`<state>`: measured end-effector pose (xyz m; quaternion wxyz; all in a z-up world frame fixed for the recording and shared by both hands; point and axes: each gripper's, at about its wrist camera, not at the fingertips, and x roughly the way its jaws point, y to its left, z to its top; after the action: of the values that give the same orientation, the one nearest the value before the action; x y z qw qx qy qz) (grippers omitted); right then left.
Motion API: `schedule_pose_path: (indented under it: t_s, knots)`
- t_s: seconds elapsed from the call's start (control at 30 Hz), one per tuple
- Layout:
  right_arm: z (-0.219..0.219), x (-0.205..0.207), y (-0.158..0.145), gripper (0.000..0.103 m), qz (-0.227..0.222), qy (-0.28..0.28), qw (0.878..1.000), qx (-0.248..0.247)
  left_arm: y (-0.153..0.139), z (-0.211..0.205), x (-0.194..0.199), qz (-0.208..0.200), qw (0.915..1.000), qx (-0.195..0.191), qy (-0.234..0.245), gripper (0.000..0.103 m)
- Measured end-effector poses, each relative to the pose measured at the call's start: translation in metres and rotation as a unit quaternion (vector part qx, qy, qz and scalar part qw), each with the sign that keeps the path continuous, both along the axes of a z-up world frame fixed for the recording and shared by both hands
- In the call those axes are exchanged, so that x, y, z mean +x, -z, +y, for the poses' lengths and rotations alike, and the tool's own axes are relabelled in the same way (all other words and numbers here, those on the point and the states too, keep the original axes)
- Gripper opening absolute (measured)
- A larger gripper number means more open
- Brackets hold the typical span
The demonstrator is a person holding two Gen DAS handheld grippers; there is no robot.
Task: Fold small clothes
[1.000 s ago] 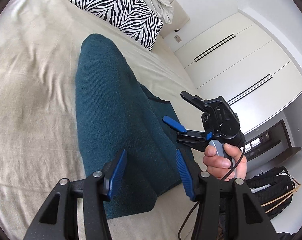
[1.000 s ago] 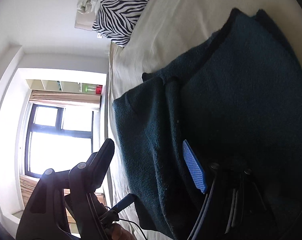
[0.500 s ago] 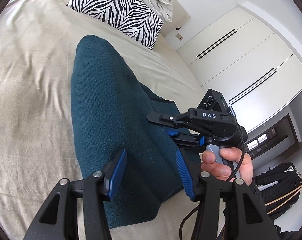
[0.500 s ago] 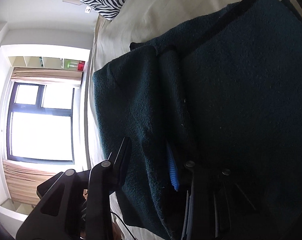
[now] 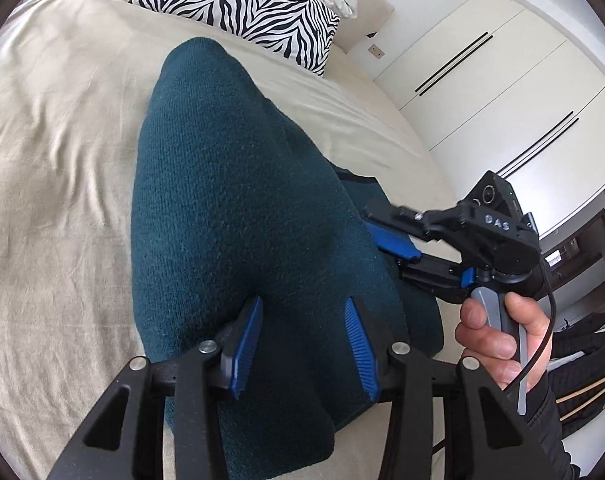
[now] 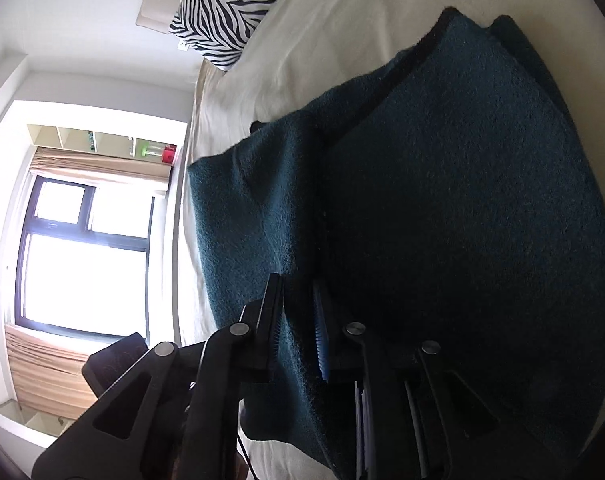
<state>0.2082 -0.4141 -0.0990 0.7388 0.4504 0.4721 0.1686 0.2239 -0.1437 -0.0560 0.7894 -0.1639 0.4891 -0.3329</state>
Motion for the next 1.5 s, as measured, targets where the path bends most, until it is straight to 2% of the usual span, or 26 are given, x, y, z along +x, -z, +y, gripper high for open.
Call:
schedule_pose_path:
  t_s: [0.1, 0.17, 0.27, 0.4, 0.47, 0.6, 0.67, 0.73, 0.77, 0.87, 0.93, 1.13, 1.5]
  knots:
    - [-0.012, -0.001, -0.007, 0.059, -0.021, 0.028, 0.999, 0.007, 0.003, 0.002, 0.002, 0.002, 1.0000, 0.000, 0.002, 0.045]
    - [-0.012, 0.004, -0.006, 0.059, -0.018, 0.021, 1.000, 0.013, 0.005, 0.005, 0.003, 0.008, 0.9999, -0.009, -0.002, 0.045]
    - [-0.007, 0.019, 0.006, 0.059, 0.011, 0.011, 1.000, 0.019, 0.008, 0.009, -0.001, 0.010, 0.9998, -0.015, -0.004, 0.044]
    - [0.008, 0.037, 0.011, 0.056, 0.017, -0.007, 0.999, 0.026, 0.012, 0.015, 0.000, 0.014, 0.9997, -0.022, -0.001, 0.039]
    - [0.020, 0.044, 0.009, 0.049, 0.021, -0.028, 0.999, 0.020, 0.015, 0.021, 0.000, 0.021, 0.9993, -0.031, -0.003, 0.036]
    - [0.031, 0.045, 0.005, 0.045, 0.025, -0.050, 0.998, 0.014, 0.021, 0.029, 0.000, 0.030, 0.9985, -0.046, -0.003, 0.033]
    - [0.033, 0.047, 0.011, 0.036, 0.038, -0.054, 0.998, 0.012, 0.021, 0.030, -0.002, 0.030, 0.9984, -0.047, -0.004, 0.033]
    - [0.036, 0.049, 0.017, 0.017, 0.051, -0.056, 0.997, 0.000, 0.020, 0.030, -0.002, 0.031, 0.9985, -0.046, -0.005, 0.033]
    - [0.035, 0.048, 0.017, 0.015, 0.053, -0.054, 0.997, -0.011, 0.020, 0.030, -0.002, 0.030, 0.9986, -0.044, -0.006, 0.033]
    - [0.032, 0.043, 0.006, 0.013, 0.040, -0.047, 0.997, -0.041, 0.008, 0.021, -0.008, 0.022, 0.9993, -0.029, -0.011, 0.035]
    - [0.030, 0.038, -0.004, 0.013, 0.029, -0.050, 0.997, -0.060, -0.001, 0.012, -0.013, 0.010, 0.9997, -0.019, -0.006, 0.042]
    - [0.001, 0.027, -0.027, 0.012, 0.022, -0.044, 0.994, -0.093, -0.023, -0.021, -0.024, -0.017, 0.9996, -0.007, 0.021, 0.050]
    - [-0.057, 0.009, -0.032, 0.012, 0.049, -0.030, 0.991, -0.118, -0.023, -0.065, -0.038, -0.023, 0.9975, 0.025, 0.062, 0.050]
